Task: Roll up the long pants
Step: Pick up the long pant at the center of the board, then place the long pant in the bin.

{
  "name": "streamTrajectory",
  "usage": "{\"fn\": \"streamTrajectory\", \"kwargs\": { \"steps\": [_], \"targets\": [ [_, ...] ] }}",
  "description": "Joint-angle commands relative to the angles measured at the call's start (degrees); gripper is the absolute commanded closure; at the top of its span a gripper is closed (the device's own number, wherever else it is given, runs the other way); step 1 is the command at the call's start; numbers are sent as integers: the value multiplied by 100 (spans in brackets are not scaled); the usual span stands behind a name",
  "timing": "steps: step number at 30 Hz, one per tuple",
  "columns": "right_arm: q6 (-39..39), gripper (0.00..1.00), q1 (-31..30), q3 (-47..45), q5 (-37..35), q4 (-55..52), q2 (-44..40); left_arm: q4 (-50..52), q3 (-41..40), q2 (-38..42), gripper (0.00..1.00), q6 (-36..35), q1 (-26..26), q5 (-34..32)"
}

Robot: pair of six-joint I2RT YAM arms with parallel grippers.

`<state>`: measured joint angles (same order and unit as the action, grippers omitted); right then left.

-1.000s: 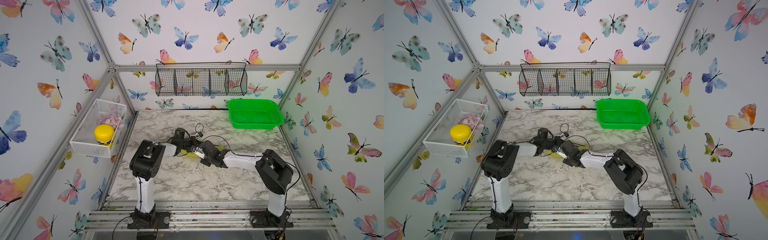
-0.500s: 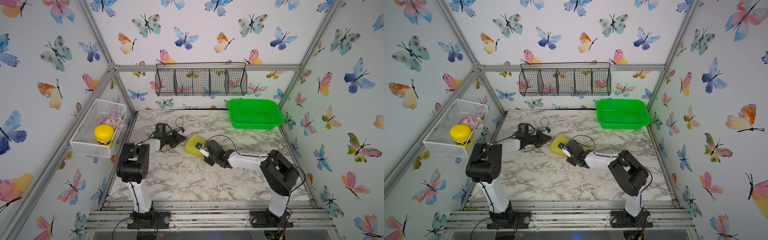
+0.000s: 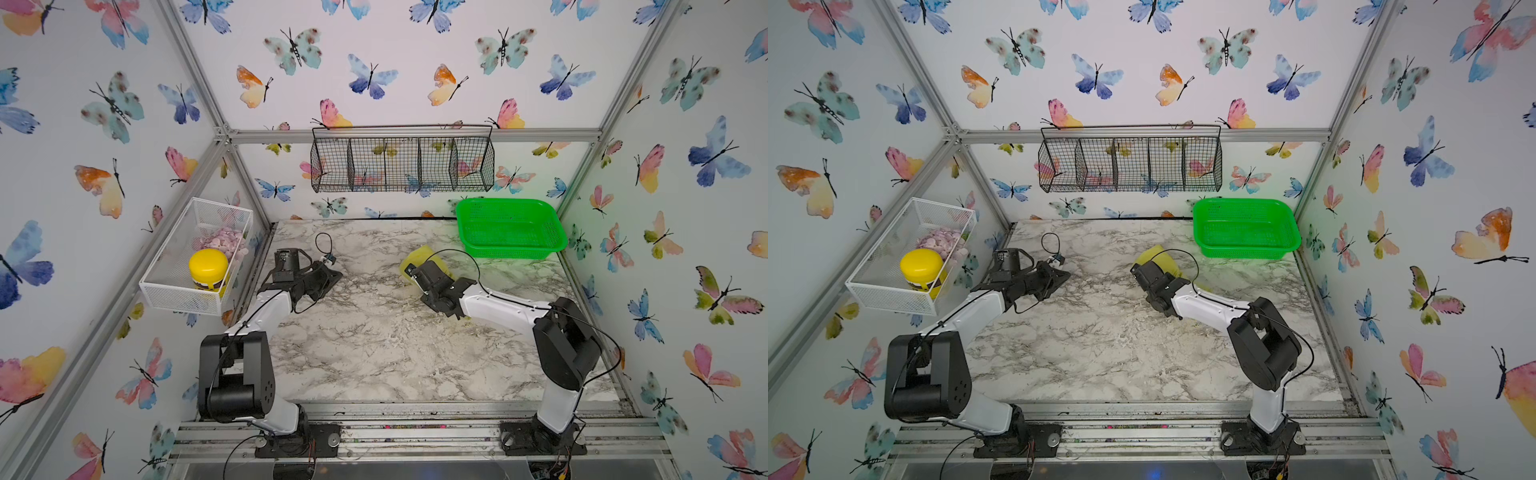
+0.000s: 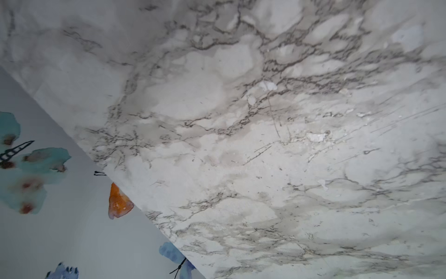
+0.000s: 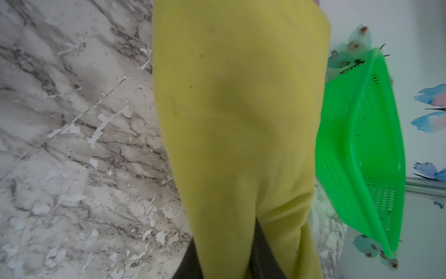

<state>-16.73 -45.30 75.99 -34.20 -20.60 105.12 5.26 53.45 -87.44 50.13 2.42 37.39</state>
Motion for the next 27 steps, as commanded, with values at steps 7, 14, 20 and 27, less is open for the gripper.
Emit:
{"fn": "streamTrajectory", "kwargs": {
  "steps": [7, 14, 20, 27],
  "targets": [
    [-1203, 96, 21, 891, -2131, 339, -507, 275, -191, -170, 89, -339, 197, 319],
    [-1647, 96, 227, 727, -3133, 874, -926, 320, -288, -282, 89, -450, 277, 596],
    [-2235, 96, 733, 752, -3978, 1714, -1260, 292, -552, -337, 89, -525, 284, 955],
    [-2658, 96, 1688, 1179, -4116, 2441, -1021, 453, -617, -354, 90, -727, 277, 1208]
  ]
}}
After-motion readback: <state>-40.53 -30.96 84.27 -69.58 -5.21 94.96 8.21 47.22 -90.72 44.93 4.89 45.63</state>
